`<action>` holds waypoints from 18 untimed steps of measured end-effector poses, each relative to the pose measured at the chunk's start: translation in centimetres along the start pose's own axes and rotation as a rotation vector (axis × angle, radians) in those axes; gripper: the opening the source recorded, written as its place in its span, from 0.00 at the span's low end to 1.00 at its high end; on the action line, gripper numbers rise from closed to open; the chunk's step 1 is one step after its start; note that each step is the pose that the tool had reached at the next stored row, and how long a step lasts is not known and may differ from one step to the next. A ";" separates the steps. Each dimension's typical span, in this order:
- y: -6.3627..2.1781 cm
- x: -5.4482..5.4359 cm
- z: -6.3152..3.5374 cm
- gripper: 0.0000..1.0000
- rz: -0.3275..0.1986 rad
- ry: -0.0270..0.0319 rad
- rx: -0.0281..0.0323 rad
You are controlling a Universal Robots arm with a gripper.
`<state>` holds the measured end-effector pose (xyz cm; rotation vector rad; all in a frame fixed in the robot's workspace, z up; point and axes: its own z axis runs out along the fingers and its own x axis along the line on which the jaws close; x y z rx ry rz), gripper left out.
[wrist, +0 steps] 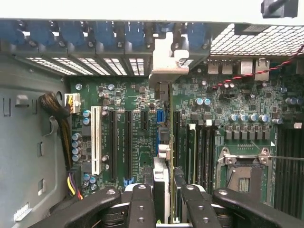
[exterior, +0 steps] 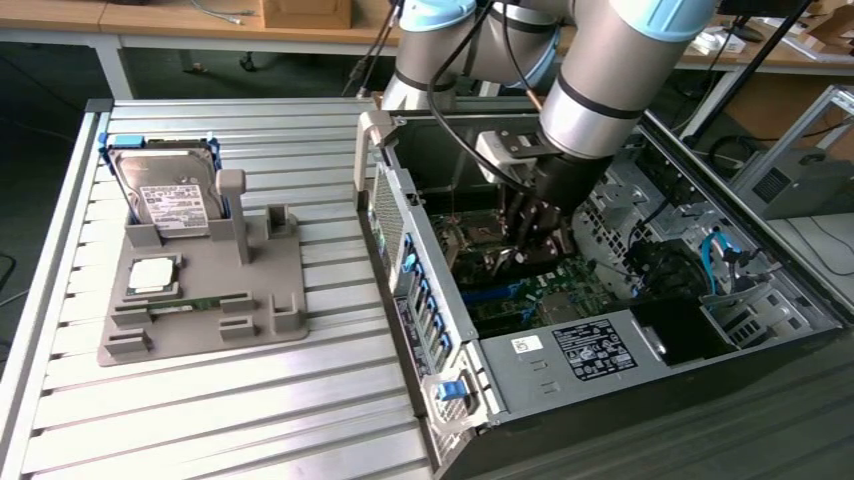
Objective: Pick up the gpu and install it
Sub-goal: 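Insert the gpu into the slot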
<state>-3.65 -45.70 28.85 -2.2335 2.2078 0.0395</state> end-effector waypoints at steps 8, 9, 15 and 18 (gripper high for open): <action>0.61 0.2 0.15 0.27 0.000 0.0000 0.0000; 0.64 0.3 0.17 0.27 0.000 0.0001 0.0000; 0.92 0.3 0.38 0.27 0.000 0.0001 0.0000; 0.93 0.1 0.53 0.27 0.001 0.0000 0.0000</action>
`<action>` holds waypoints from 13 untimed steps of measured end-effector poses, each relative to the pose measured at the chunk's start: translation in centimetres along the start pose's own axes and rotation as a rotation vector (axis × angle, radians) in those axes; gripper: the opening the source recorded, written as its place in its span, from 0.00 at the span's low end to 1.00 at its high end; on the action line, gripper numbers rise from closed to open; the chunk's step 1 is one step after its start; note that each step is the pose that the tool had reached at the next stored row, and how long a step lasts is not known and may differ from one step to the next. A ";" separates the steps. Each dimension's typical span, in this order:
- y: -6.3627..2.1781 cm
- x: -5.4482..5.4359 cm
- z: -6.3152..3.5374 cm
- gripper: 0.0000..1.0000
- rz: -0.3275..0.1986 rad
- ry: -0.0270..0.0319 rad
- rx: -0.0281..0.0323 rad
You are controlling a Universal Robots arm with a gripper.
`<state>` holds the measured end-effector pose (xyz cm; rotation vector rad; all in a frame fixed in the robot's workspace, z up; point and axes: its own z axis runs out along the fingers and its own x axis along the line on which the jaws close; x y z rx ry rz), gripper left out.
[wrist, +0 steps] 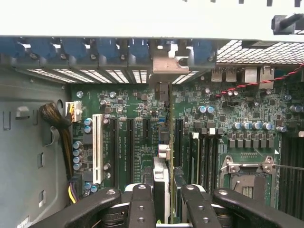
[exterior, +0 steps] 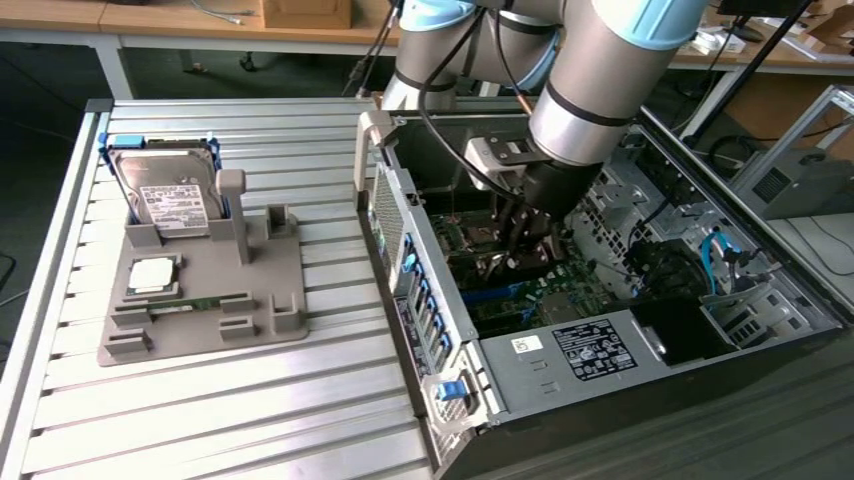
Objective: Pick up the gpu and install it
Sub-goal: 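Insert the gpu into the slot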
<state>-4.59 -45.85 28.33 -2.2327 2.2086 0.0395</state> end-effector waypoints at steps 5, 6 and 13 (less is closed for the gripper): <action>0.48 0.0 0.18 0.27 0.002 0.0001 0.0000; 0.61 -0.1 0.22 0.27 0.002 -0.0001 0.0001; 0.86 0.0 0.40 0.27 0.002 -0.0001 0.0001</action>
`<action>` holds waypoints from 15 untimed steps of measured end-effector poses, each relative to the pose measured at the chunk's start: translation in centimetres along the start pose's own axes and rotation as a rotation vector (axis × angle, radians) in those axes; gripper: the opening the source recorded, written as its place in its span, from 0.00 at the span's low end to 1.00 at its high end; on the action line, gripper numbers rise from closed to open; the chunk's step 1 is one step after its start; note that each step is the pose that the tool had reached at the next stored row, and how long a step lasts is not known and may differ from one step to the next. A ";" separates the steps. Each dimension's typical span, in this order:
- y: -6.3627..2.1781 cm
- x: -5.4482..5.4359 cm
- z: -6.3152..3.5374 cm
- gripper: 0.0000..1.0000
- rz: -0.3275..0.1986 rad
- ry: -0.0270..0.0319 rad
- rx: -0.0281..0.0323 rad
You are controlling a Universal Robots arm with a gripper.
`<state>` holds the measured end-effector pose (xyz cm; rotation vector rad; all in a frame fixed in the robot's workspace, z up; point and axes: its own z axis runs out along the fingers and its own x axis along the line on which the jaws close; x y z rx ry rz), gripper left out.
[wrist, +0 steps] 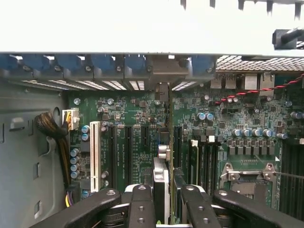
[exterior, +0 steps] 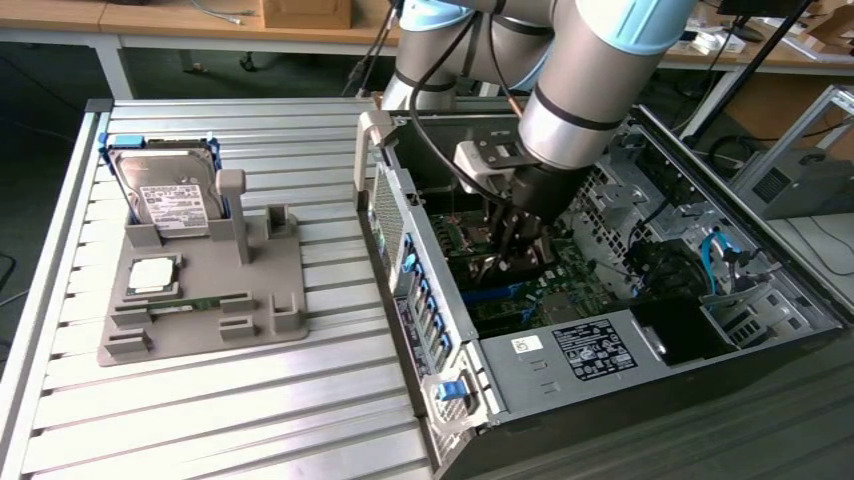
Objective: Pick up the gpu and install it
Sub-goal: 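Insert the gpu into the slot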
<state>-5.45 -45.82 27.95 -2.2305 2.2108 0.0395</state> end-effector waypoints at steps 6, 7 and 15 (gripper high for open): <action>-0.01 0.0 0.16 0.27 0.000 0.0027 0.0000; -0.01 0.0 0.17 0.27 0.001 0.0054 0.0000; -0.96 0.0 0.24 0.27 0.004 0.0062 -0.0004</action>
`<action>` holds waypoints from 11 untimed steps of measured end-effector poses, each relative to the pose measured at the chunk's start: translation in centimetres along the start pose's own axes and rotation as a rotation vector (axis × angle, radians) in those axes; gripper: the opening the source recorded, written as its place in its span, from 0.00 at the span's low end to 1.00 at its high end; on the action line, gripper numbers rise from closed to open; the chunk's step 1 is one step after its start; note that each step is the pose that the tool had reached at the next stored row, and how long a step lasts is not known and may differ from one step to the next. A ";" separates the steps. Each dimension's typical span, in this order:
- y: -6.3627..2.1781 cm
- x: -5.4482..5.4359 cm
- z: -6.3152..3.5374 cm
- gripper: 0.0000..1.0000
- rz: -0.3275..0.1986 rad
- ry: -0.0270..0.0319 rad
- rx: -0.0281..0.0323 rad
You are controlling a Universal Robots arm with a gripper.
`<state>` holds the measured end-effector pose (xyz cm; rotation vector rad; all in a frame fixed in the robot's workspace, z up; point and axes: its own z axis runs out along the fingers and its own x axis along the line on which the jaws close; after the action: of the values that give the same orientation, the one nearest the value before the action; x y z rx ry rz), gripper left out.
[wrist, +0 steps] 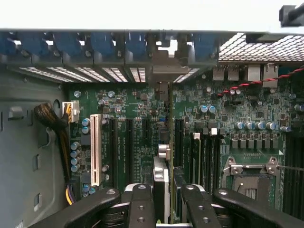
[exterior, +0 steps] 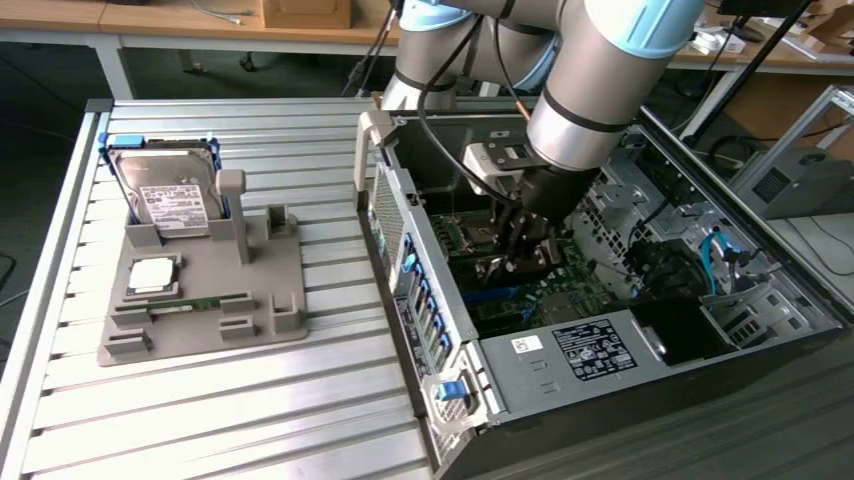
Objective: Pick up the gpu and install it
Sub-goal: 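Insert the gpu into the slot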
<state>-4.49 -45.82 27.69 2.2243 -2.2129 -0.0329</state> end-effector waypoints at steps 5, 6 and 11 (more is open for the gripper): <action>-0.01 0.0 0.07 0.27 0.045 -0.0009 0.0007; 0.00 0.0 0.08 0.27 0.045 -0.0012 0.0007; 0.11 0.1 0.12 0.27 0.045 -0.0010 0.0007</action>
<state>-4.61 -45.94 27.57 2.1743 -2.2630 -0.0331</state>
